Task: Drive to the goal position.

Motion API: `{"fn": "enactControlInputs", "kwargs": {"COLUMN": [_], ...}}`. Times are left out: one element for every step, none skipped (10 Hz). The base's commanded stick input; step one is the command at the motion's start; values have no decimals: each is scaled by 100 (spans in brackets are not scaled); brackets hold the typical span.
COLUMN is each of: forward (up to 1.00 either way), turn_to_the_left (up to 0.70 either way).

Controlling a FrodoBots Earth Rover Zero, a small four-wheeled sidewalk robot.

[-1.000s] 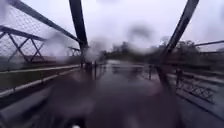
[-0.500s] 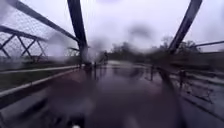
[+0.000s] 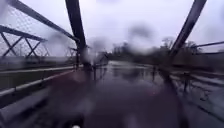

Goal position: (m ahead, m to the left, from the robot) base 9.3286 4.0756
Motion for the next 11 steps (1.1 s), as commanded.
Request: {"fn": "enactControlInputs", "kwargs": {"forward": [70, 70, 70, 70, 70, 70, 70, 70, 70, 70, 70], "turn_to_the_left": [0, 0, 0, 0, 0, 0, 0, 0, 0, 0, 0]}}
